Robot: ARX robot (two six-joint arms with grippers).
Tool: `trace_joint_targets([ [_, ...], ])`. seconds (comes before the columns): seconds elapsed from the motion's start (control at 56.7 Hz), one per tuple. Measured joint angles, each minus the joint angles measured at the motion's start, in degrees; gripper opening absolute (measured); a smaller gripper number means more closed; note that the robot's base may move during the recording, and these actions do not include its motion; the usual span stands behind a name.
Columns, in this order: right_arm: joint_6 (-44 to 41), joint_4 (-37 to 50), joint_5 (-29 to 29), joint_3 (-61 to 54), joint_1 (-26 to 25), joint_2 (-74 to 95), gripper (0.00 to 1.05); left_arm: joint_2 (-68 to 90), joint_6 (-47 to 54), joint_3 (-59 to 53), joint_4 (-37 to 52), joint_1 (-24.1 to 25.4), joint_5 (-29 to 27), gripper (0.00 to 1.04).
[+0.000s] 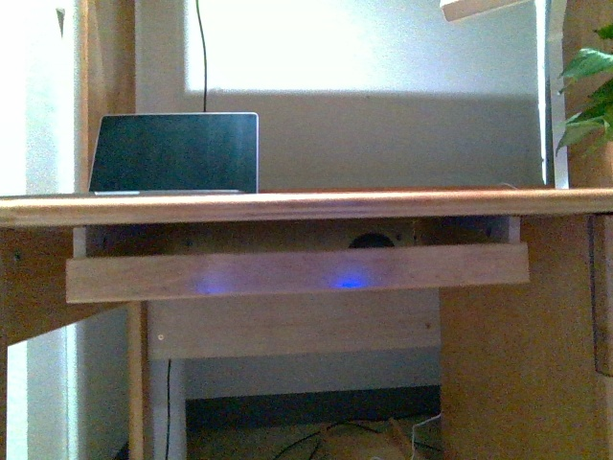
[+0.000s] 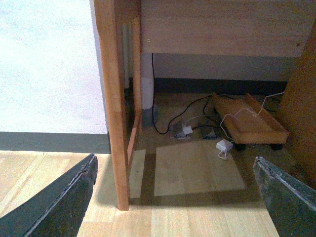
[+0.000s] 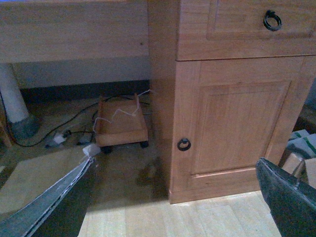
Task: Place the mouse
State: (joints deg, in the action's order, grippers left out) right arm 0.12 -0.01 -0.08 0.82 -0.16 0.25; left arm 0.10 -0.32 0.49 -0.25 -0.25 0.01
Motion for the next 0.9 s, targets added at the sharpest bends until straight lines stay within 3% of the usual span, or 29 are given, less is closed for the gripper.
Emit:
trace_joint_targets([
  [0.617,0.0,0.0,-0.02,0.0,0.0,0.0,0.97,0.0,0.02,0.0,0.0,0.0,0.0,0.97],
  [0.741,0.0,0.0,0.07,0.0,0.0,0.0,0.97,6.21,-5.66,1.09,-1.73,-2.75,-11.61,0.97],
  [0.794,0.0,0.0,-0.04,0.0,0.0,0.0,0.97,10.08,-6.03,1.09,1.14,-2.01,-10.56,0.97],
  [0.9,0.0,0.0,0.02,0.0,0.0,0.0,0.97,21.94,-5.27,2.29,11.34,3.52,-2.86,0.97],
])
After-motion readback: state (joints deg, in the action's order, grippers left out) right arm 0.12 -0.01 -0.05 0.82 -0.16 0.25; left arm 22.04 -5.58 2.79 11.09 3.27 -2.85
